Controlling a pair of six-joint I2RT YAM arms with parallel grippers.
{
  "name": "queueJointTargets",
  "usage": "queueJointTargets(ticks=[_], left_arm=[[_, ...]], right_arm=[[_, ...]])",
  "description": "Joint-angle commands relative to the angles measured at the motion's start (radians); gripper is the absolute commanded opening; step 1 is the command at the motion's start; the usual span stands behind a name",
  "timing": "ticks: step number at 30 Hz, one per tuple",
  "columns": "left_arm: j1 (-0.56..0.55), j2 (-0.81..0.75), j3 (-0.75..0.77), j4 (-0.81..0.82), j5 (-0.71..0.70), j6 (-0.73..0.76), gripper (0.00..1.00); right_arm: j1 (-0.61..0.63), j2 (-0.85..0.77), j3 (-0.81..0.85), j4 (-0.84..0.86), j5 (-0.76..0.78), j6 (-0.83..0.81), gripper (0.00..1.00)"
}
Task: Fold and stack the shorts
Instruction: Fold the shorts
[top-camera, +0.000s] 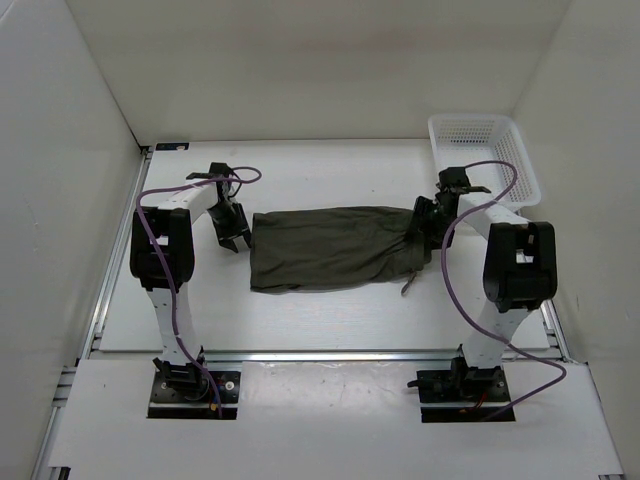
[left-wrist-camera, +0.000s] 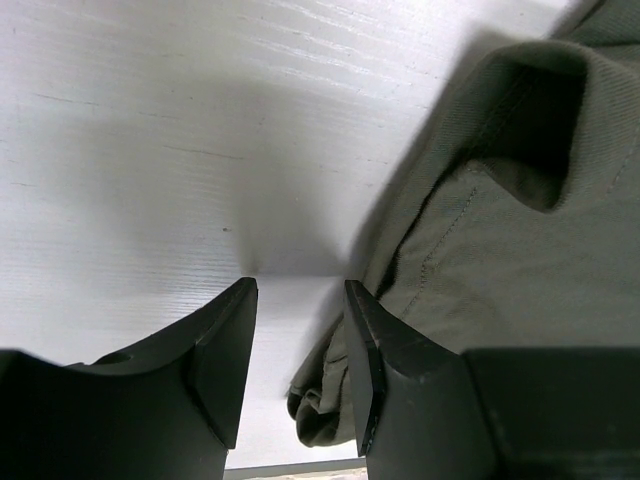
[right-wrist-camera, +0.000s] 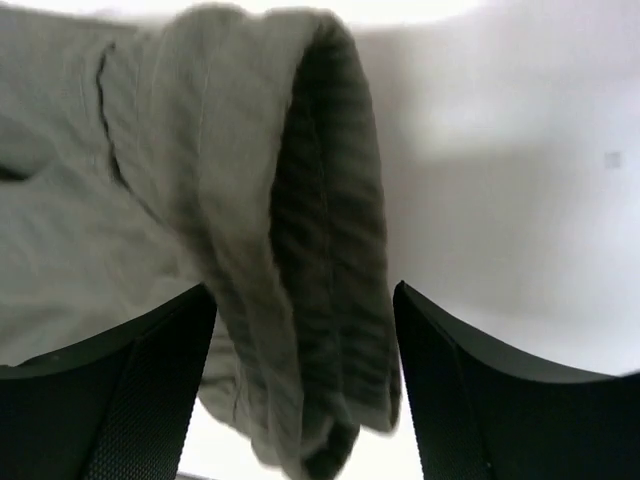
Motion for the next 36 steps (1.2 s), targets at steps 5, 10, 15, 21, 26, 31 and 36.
queueJointTargets(ticks=[5, 10, 15, 21, 26, 31, 36], left_arm=[[-0.002, -0.043, -0.002, 0.002, -0.024, 0.01, 0.53], [-0.002, -0.034, -0.002, -0.007, -0.024, 0.01, 0.53], [-0.002, -0.014, -0.002, -0.007, -0.024, 0.01, 0.53], [-0.002, 0.006, 0.008, -0.007, -0.024, 0.01, 0.53], [-0.002, 0.006, 0.017, -0.007, -0.024, 0.019, 0.53], [-0.002, 0.006, 0.017, -0.007, -0.024, 0.019, 0.53], [-0.002, 0.006, 0.008, -0.007, -0.015, 0.029, 0.53]], right_arm=[[0.007, 0.086, 0.046, 0.161, 0.016, 0.014, 0.68], [0.054, 0.1, 0.023, 0.2, 0.042, 0.026, 0.18], [0.125, 0.027, 0.032, 0.151, 0.154, 0.035, 0.0], [0.249, -0.013, 0.177, -0.025, 0.33, 0.035, 0.0], [0.324, 0.027, 0.296, -0.133, 0.404, 0.054, 0.0], [0.395, 0.06, 0.423, -0.225, 0.478, 0.063, 0.0], [0.398, 0.07, 0.405, -0.236, 0.491, 0.084, 0.0]])
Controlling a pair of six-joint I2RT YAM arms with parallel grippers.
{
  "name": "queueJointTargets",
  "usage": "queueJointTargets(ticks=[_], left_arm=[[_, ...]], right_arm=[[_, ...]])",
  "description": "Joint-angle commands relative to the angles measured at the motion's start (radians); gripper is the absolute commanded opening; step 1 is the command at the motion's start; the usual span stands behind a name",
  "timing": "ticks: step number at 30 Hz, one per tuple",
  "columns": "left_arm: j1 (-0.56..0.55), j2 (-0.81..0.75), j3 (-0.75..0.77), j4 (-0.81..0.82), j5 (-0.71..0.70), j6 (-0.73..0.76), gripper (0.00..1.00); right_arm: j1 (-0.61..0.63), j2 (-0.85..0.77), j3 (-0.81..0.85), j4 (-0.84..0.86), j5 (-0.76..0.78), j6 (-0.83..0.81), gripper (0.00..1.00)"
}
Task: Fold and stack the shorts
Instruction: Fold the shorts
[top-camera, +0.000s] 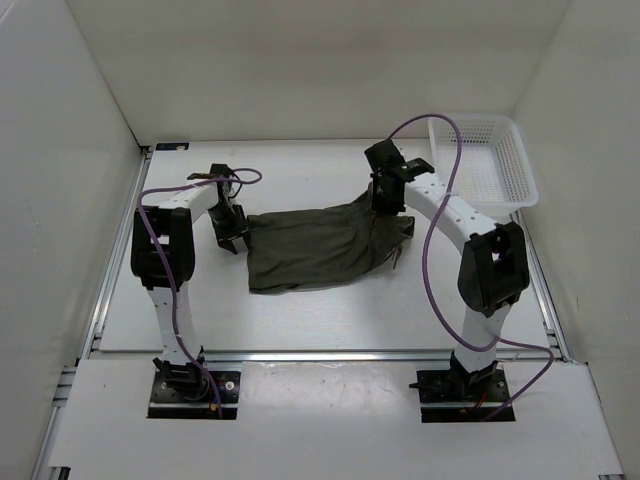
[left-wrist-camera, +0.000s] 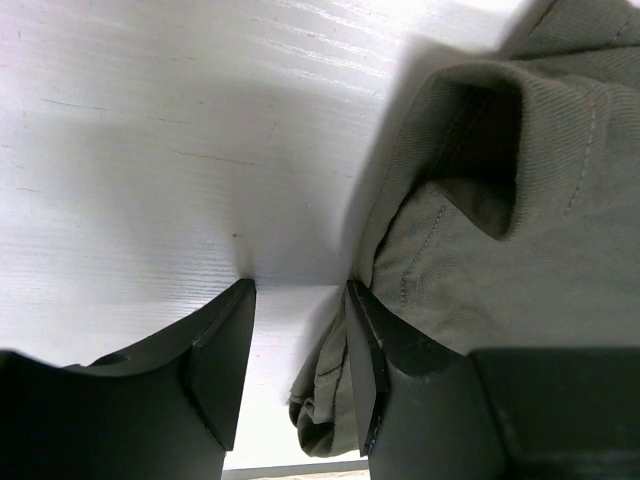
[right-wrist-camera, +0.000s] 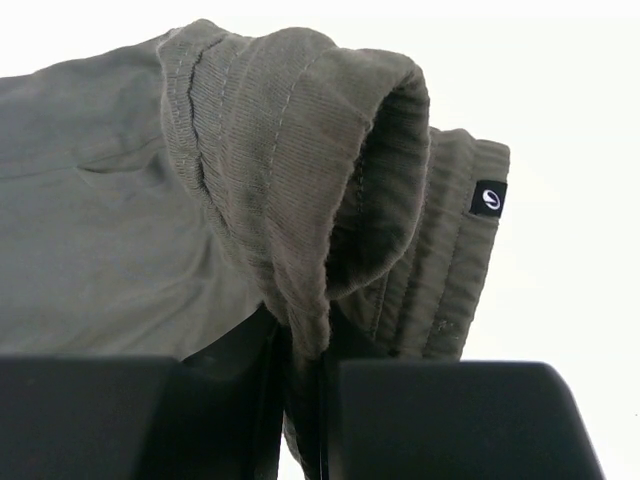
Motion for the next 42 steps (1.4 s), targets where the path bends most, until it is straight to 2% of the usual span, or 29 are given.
queueJointTargets(ticks=[1, 4, 5, 6, 8, 10, 13, 15, 20, 24, 26, 28, 29, 30, 33, 39, 42], left_arm=[[-0.002, -0.006, 0.008, -0.003, 0.0, 0.014, 0.53], [-0.002, -0.006, 0.008, -0.003, 0.009, 0.023, 0.53], [-0.002, -0.006, 0.008, -0.003, 0.009, 0.023, 0.53], [-0.002, -0.006, 0.008, -0.003, 0.019, 0.023, 0.54], [-0.002, -0.006, 0.008, -0.003, 0.02, 0.023, 0.56], [-0.002, -0.02, 0.008, -0.003, 0.02, 0.023, 0.58], [-0.002, -0.069, -0.012, -0.012, 0.029, 0.023, 0.59], [-0.002, -0.098, -0.026, -0.023, 0.018, 0.023, 0.63], [-0.002, -0.244, -0.151, -0.033, 0.004, -0.027, 0.7], [-0.002, -0.371, -0.303, -0.033, 0.055, -0.095, 0.71], [-0.002, -0.452, -0.395, 0.0, 0.095, -0.139, 0.71], [-0.002, -0.5, -0.455, 0.026, 0.173, -0.162, 0.71], [-0.002, -0.527, -0.48, 0.039, 0.203, -0.171, 0.81], [-0.016, -0.528, -0.52, 0.058, 0.245, -0.181, 0.82], [-0.04, -0.538, -0.543, 0.085, 0.245, -0.217, 0.83], [-0.08, -0.467, -0.534, 0.158, 0.245, -0.257, 0.83], [-0.094, -0.41, -0.525, 0.171, 0.225, -0.267, 0.76]], right_arm=[[-0.012, 0.004, -0.006, -0.048, 0.048, 0.033, 0.0], [-0.038, -0.009, -0.059, -0.048, 0.048, 0.044, 0.0], [-0.066, -0.009, -0.072, -0.048, 0.048, 0.044, 0.05], [-0.078, -0.018, -0.082, -0.048, 0.048, 0.055, 0.28], [-0.124, -0.018, -0.096, -0.048, 0.039, 0.055, 0.51], [-0.167, -0.018, -0.106, -0.048, 0.039, 0.055, 0.82], [-0.187, -0.047, -0.125, -0.058, 0.051, 0.055, 0.94], [-0.187, -0.09, -0.159, -0.058, 0.073, 0.044, 0.98], [-0.196, -0.225, -0.262, -0.058, 0.055, 0.044, 0.98], [-0.247, -0.355, -0.414, -0.022, -0.065, 0.044, 0.94], [-0.271, -0.439, -0.481, 0.005, -0.177, 0.053, 0.94], [-0.307, -0.513, -0.573, 0.027, -0.255, 0.062, 0.94], [-0.316, -0.532, -0.596, 0.04, -0.287, 0.062, 0.94], [-0.316, -0.545, -0.613, 0.041, -0.332, 0.062, 0.94], [-0.316, -0.576, -0.662, 0.05, -0.37, 0.072, 0.94], [-0.336, -0.586, -0.707, 0.088, -0.435, 0.091, 0.94], [-0.368, -0.576, -0.733, 0.14, -0.478, 0.111, 0.96]])
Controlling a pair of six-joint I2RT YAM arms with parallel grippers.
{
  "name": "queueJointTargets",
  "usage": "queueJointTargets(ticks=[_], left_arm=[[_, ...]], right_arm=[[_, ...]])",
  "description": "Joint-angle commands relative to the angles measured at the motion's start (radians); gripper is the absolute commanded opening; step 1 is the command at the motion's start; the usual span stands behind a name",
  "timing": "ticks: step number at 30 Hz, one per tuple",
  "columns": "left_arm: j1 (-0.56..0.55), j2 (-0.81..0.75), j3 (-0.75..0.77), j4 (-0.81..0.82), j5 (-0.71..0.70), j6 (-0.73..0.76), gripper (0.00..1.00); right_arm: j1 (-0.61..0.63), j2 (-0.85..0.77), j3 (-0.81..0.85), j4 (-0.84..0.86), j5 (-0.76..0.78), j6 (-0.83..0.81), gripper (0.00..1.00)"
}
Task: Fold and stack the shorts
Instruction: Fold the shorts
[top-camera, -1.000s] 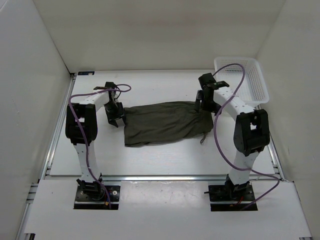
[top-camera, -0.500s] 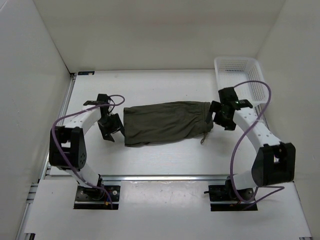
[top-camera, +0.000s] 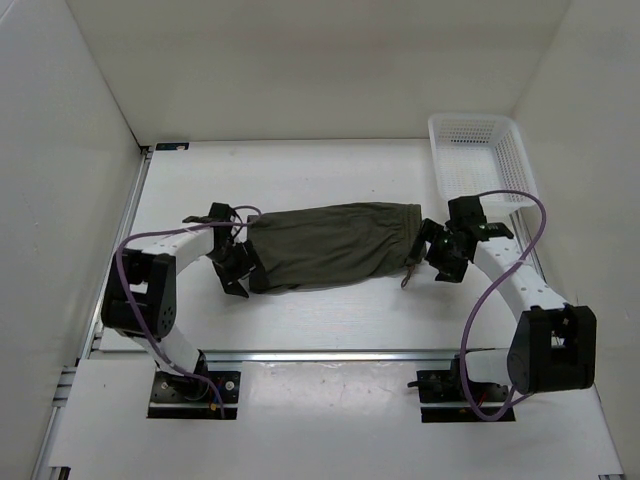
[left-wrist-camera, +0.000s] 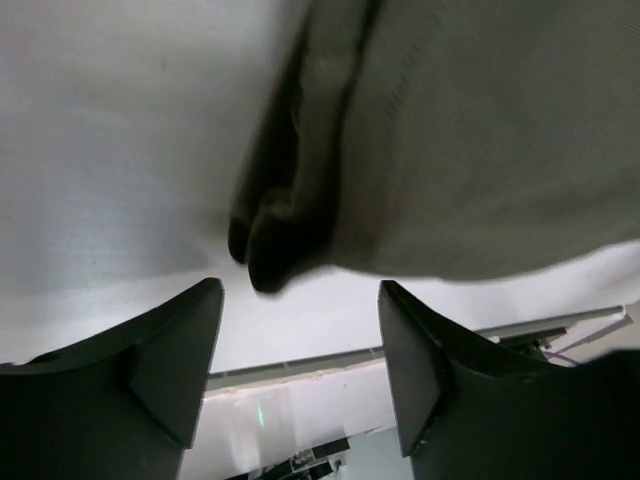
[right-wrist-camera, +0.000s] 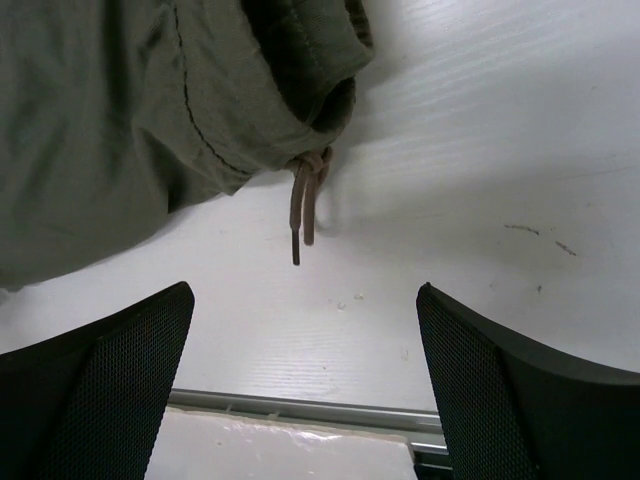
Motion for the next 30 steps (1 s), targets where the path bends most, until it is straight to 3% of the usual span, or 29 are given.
queueJointTargets(ticks=[1, 6, 7, 8, 9, 20, 21, 22, 23, 25, 26, 28, 30], left_arm=[[-0.027, 0.052, 0.029, 0.062, -0.026, -0.028, 0.73], [-0.027, 0.124, 0.047, 0.062, -0.121, -0.028, 0.54], [-0.018, 0.135, 0.047, 0.062, -0.152, -0.028, 0.26], [-0.009, 0.135, 0.059, 0.062, -0.163, -0.028, 0.14], [0.002, 0.135, 0.06, 0.062, -0.172, -0.028, 0.1], [0.197, 0.045, 0.15, -0.052, -0.324, 0.037, 0.1], [0.197, 0.045, 0.159, -0.052, -0.324, 0.046, 0.18], [0.197, 0.045, 0.159, -0.062, -0.315, 0.046, 0.55], [0.197, 0.058, 0.168, -0.076, -0.305, 0.046, 0.73], [0.197, 0.059, 0.169, -0.076, -0.284, 0.046, 0.95], [0.197, 0.045, 0.178, -0.076, -0.284, 0.046, 1.0], [0.206, 0.031, 0.199, -0.076, -0.275, 0.055, 1.0], [0.228, 0.031, 0.246, -0.076, -0.287, 0.081, 0.93]], right_arm=[[-0.038, -0.005, -0.043, 0.09, -0.102, 0.025, 0.96], [-0.063, 0.03, -0.054, 0.125, -0.126, 0.034, 0.96], [-0.063, 0.03, -0.043, 0.125, -0.126, 0.034, 0.96], [-0.063, 0.03, -0.043, 0.125, -0.126, 0.025, 0.96], [-0.063, 0.03, -0.031, 0.125, -0.126, 0.025, 0.96], [-0.063, 0.03, 0.006, 0.085, -0.126, -0.017, 0.96], [-0.063, 0.03, 0.006, 0.085, -0.126, -0.017, 0.96], [-0.063, 0.03, 0.006, 0.085, -0.126, -0.017, 0.96], [-0.063, 0.03, 0.006, 0.085, -0.126, -0.017, 0.96], [-0.063, 0.03, 0.015, 0.085, -0.126, -0.026, 0.96], [-0.063, 0.03, 0.015, 0.076, -0.117, -0.026, 0.96], [-0.063, 0.03, 0.015, 0.076, -0.117, -0.026, 0.96], [-0.063, 0.03, 0.015, 0.067, -0.107, -0.037, 0.96]])
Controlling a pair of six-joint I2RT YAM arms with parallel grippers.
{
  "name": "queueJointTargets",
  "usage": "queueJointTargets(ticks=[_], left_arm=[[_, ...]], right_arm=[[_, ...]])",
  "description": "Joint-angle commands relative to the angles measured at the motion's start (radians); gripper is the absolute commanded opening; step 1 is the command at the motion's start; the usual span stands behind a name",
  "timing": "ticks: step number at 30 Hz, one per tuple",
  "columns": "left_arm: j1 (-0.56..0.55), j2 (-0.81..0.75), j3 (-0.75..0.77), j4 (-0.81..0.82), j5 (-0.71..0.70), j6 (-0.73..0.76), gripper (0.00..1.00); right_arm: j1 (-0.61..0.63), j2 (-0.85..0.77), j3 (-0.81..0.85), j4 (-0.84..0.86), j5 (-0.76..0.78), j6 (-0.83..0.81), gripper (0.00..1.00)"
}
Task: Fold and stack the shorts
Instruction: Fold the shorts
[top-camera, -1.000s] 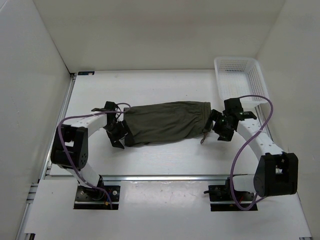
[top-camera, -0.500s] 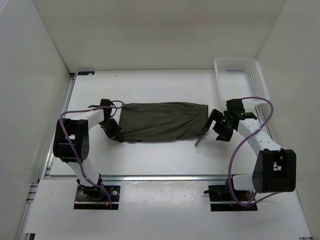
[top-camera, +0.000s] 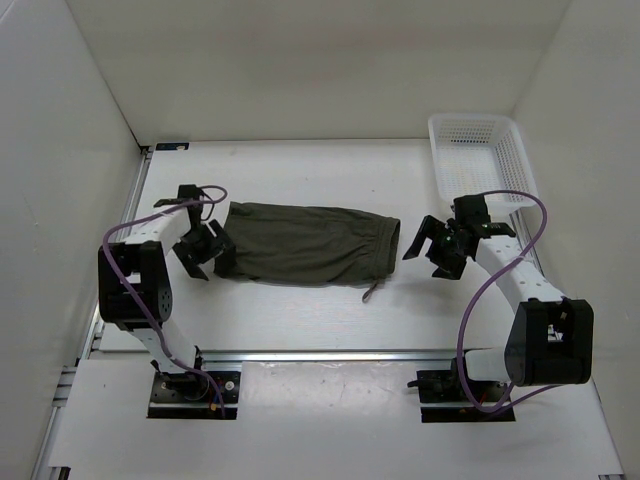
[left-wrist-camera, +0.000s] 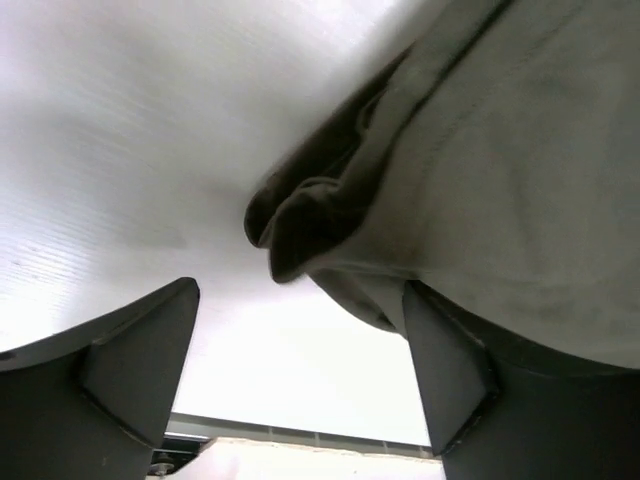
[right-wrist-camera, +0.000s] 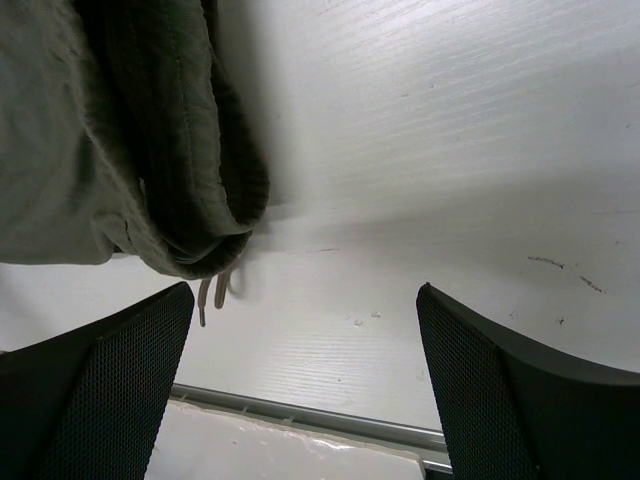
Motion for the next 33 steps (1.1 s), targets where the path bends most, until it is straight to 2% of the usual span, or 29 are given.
queueJointTargets(ticks=[1, 3, 6, 8, 15, 19, 22, 23, 26, 27, 30, 33], left_arm=[[0.024, -0.052, 0.103, 0.0, -0.006, 0.052, 0.88], [0.033, -0.003, 0.178, 0.0, -0.015, 0.093, 0.83], [0.044, 0.074, 0.252, -0.021, -0.015, 0.124, 0.84], [0.044, 0.102, 0.267, -0.021, 0.037, 0.133, 0.86], [0.044, 0.249, 0.258, -0.012, 0.123, 0.153, 0.83], [0.021, 0.271, 0.233, 0.009, 0.143, 0.153, 0.75], [0.002, 0.271, 0.224, 0.009, 0.164, 0.153, 0.63], [0.002, 0.283, 0.224, 0.018, 0.164, 0.153, 0.53], [-0.009, 0.306, 0.224, 0.019, 0.173, 0.144, 0.29], [-0.009, 0.306, 0.238, 0.019, 0.173, 0.144, 0.11], [-0.009, 0.292, 0.278, 0.019, 0.062, 0.144, 0.1], [-0.041, 0.251, 0.408, -0.105, -0.177, 0.144, 0.1]], right_arm=[[-0.002, -0.003, 0.037, -0.023, 0.004, -0.025, 0.96], [-0.002, -0.003, 0.047, -0.023, 0.004, -0.025, 0.98], [-0.002, -0.003, 0.047, -0.034, 0.004, -0.025, 0.98], [-0.002, -0.003, 0.056, -0.034, 0.004, -0.025, 0.98], [-0.002, -0.012, 0.056, -0.043, 0.004, -0.034, 0.98], [-0.002, -0.012, 0.056, -0.043, 0.004, -0.034, 0.98], [-0.002, -0.021, 0.056, -0.043, 0.004, -0.034, 0.98], [-0.002, -0.021, 0.056, -0.043, 0.004, -0.034, 0.98], [-0.002, -0.021, 0.056, -0.052, 0.004, -0.034, 0.98], [-0.002, -0.021, 0.056, -0.053, 0.004, -0.034, 0.98], [-0.002, -0.032, 0.056, -0.063, 0.022, -0.034, 0.98], [-0.012, -0.052, 0.056, -0.083, 0.033, -0.045, 0.98]])
